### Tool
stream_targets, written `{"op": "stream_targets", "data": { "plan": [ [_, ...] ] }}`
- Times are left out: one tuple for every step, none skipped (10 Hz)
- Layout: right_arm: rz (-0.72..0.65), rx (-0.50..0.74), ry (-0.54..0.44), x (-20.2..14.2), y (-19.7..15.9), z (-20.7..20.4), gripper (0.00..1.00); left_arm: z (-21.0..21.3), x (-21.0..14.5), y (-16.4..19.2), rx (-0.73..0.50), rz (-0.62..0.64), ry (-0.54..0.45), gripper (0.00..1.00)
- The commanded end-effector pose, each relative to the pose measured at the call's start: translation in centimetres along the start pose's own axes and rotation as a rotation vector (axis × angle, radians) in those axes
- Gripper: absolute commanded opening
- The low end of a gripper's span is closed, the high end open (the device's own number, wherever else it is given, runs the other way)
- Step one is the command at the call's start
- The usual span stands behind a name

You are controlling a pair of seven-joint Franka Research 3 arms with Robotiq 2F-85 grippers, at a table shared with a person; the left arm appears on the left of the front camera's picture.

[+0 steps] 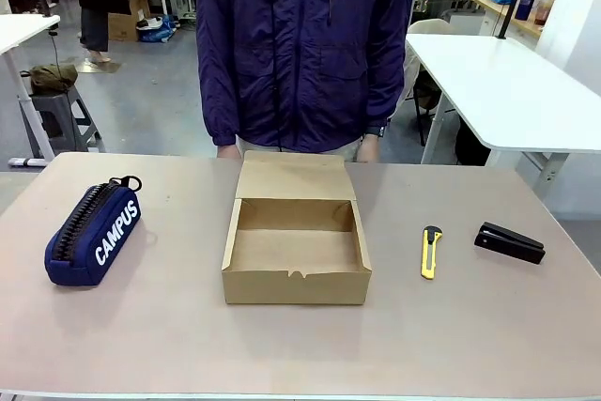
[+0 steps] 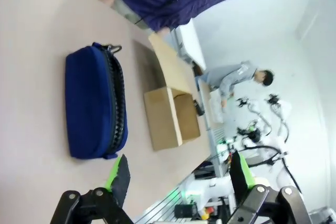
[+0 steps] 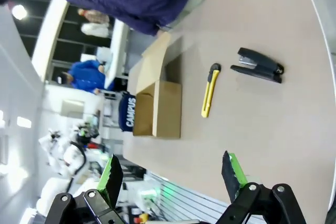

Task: Pack the item into the box.
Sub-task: Pick up the item indicated by the person and place it inside the Mailer Box.

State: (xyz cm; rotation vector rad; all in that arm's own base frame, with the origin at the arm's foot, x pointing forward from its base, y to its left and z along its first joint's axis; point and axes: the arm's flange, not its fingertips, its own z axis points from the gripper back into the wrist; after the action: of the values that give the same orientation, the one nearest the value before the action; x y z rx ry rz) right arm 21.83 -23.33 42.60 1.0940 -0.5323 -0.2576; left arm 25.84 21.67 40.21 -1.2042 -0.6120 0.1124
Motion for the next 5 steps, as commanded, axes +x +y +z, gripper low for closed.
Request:
{"op": "stream_targets", "data": {
  "plan": [
    [0.005, 0.088, -0.02, 2.4, -1.2, -1.0, 1.0, -4.3, -1.6, -0.5, -0.041, 0.005, -0.001, 1.0],
    [0.007, 0.079, -0.028, 2.1, -1.6, -1.2, 1.0, -5.0, -1.8, -0.7, -0.047, 0.018, -0.005, 1.0],
    [0.005, 0.073, -0.037, 1.9, -1.7, -1.1, 1.0, -5.5, -1.7, -1.2, -0.041, 0.013, -0.012, 1.0],
    [0.005, 0.037, -0.051, 1.7, -1.7, -1.2, 1.0, -5.7, -1.5, -1.3, 0.001, 0.018, -0.022, 1.0],
    [-0.029, 0.068, -0.036, 1.5, -2.4, -1.6, 1.0, -6.4, -1.5, -1.8, 0.033, -0.006, -0.028, 1.0]
  ]
}}
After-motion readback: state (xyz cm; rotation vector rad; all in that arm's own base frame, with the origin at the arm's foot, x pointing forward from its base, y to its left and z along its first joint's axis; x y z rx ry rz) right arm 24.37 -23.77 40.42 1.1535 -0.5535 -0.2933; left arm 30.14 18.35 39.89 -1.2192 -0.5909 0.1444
